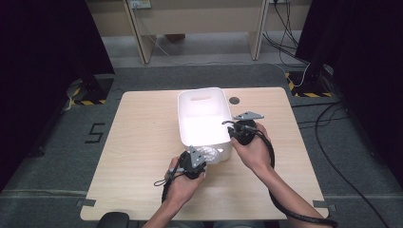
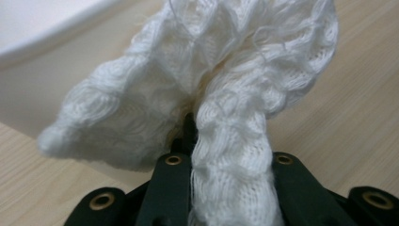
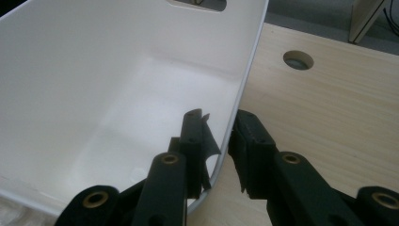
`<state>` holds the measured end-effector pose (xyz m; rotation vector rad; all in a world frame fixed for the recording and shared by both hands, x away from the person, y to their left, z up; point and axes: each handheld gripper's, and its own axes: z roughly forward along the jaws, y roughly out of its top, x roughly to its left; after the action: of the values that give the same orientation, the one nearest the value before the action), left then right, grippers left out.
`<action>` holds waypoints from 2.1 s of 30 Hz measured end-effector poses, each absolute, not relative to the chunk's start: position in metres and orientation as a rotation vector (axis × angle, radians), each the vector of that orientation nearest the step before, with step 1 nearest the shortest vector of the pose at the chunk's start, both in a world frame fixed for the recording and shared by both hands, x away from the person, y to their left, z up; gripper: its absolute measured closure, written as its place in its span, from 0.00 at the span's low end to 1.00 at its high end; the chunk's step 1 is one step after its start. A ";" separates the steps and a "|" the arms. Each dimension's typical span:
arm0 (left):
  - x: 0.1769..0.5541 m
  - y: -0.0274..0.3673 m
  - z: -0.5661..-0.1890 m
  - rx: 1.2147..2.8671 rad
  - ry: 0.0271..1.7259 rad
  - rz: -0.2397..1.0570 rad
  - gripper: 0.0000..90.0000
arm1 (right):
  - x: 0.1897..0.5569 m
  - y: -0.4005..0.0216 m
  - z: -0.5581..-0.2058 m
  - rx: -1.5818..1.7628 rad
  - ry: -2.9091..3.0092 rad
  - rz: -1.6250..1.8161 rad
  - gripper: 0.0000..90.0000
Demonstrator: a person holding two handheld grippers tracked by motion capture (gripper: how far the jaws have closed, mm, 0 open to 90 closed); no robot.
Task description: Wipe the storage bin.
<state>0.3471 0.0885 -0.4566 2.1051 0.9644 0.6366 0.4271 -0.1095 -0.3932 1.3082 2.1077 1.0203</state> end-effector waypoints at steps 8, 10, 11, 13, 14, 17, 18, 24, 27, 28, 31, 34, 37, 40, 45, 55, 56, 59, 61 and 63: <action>0.351 0.085 -0.473 2.143 0.972 0.616 0.85 | 0.427 -0.109 -0.393 1.308 2.108 1.022 0.83; 0.351 0.085 -0.475 2.145 0.972 0.615 0.85 | 0.427 -0.110 -0.393 1.307 2.108 1.021 0.83; 0.351 0.084 -0.476 2.149 0.972 0.615 0.85 | 0.427 -0.110 -0.393 1.307 2.108 1.021 0.83; 0.352 0.084 -0.477 2.150 0.975 0.614 0.86 | 0.427 -0.109 -0.393 1.308 2.108 1.021 0.83; 0.352 0.084 -0.478 2.157 0.975 0.607 0.86 | 0.427 -0.109 -0.393 1.308 2.108 1.021 0.83; 0.353 0.082 -0.481 2.156 0.978 0.606 0.86 | 0.427 -0.109 -0.393 1.307 2.107 1.020 0.83; 0.354 0.082 -0.482 2.159 0.979 0.604 0.86 | 0.427 -0.109 -0.393 1.307 2.107 1.020 0.83; 0.355 0.081 -0.486 2.172 0.985 0.593 0.85 | 0.427 -0.109 -0.393 1.308 2.107 1.020 0.83; 0.355 0.080 -0.488 2.172 0.987 0.596 0.85 | 0.427 -0.109 -0.393 1.308 2.107 1.019 0.83; 0.355 0.080 -0.488 2.173 0.987 0.597 0.85 | 0.427 -0.109 -0.393 1.308 2.107 1.020 0.83; 0.356 0.079 -0.488 2.178 0.985 0.597 0.86 | 0.427 -0.109 -0.393 1.307 2.106 1.019 0.83; 0.356 0.077 -0.489 2.184 0.984 0.590 0.86 | 0.427 -0.109 -0.393 1.309 2.107 1.019 0.83; 0.357 0.073 -0.490 2.180 0.983 0.593 0.85 | 0.427 -0.109 -0.393 1.312 2.106 1.019 0.83; 0.357 0.071 -0.490 2.182 0.979 0.594 0.86 | 0.427 -0.109 -0.393 1.312 2.105 1.021 0.83; 0.358 0.069 -0.490 2.186 0.977 0.592 0.86 | 0.427 -0.109 -0.393 1.312 2.105 1.021 0.83; 0.358 0.069 -0.488 2.180 0.973 0.588 0.86 | 0.427 -0.109 -0.393 1.313 2.107 1.019 0.83; 0.358 0.069 -0.487 2.179 0.973 0.588 0.86 | 0.427 -0.109 -0.393 1.313 2.107 1.018 0.83; 0.358 0.069 -0.486 2.176 0.972 0.589 0.86 | 0.427 -0.109 -0.393 1.313 2.107 1.018 0.83; 0.357 0.070 -0.485 2.174 0.976 0.592 0.86 | 0.427 -0.109 -0.393 1.313 2.107 1.018 0.83; 0.357 0.071 -0.485 2.172 0.977 0.592 0.86 | 0.427 -0.109 -0.393 1.315 2.107 1.024 0.82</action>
<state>0.3573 0.0710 -0.4849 2.1723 0.9774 0.5923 0.4267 -0.1088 -0.3934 1.3154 2.1072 1.0239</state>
